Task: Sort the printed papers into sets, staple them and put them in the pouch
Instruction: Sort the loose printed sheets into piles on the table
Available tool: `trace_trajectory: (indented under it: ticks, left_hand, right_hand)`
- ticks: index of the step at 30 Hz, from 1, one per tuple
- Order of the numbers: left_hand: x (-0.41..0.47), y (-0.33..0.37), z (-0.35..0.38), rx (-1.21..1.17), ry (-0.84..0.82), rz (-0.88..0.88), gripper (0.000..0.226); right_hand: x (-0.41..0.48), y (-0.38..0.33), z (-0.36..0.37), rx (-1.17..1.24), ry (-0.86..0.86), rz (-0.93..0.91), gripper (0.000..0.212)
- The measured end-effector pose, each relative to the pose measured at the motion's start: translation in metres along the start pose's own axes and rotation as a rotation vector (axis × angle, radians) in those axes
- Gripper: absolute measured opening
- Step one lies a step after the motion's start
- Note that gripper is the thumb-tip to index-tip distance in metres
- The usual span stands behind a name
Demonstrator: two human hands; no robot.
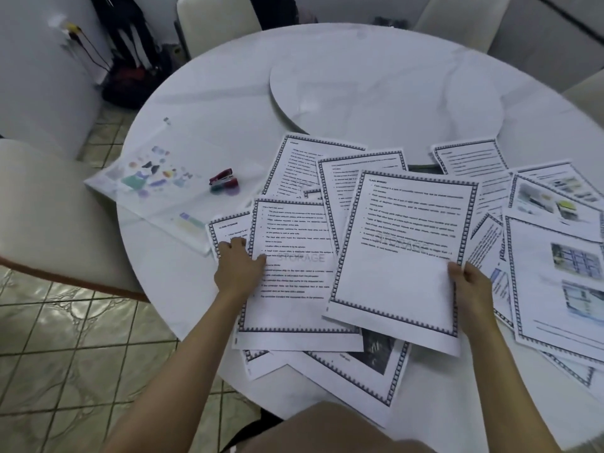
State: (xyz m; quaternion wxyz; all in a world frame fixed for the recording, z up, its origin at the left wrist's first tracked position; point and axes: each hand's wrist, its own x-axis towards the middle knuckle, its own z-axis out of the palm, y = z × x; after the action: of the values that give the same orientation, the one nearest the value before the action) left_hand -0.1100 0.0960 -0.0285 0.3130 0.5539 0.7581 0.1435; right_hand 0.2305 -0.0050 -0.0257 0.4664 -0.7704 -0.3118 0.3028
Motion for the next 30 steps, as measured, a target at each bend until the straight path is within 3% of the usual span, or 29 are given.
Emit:
trace_trajectory:
  ticks: [4, 7, 10, 17, 22, 30]
  left_hand:
    - [0.004, 0.002, 0.0, -0.078, 0.044, 0.011, 0.027]
    - [0.001, 0.003, 0.001, -0.206, 0.061, 0.12, 0.012]
    - [-0.011, 0.01, -0.005, -0.342, 0.113, 0.213, 0.011]
    - [-0.025, 0.005, -0.046, -0.417, 0.338, 0.318, 0.012]
    - [-0.023, -0.006, -0.078, -0.477, 0.434, 0.283, 0.014]
    - [-0.015, -0.034, -0.042, -0.693, 0.169, 0.059, 0.025]
  right_hand:
    - [-0.002, 0.003, 0.004, 0.03, -0.03, 0.06, 0.023]
    - [-0.005, 0.001, 0.008, 0.05, -0.048, 0.086, 0.02]
    - [-0.009, -0.003, 0.014, 0.08, -0.075, 0.083, 0.018]
    - [-0.016, -0.018, 0.035, 0.148, -0.143, 0.068, 0.016]
    - [-0.02, -0.035, 0.056, 0.162, -0.22, 0.035, 0.017]
    - [-0.033, -0.046, 0.102, 0.061, -0.399, 0.006, 0.028]
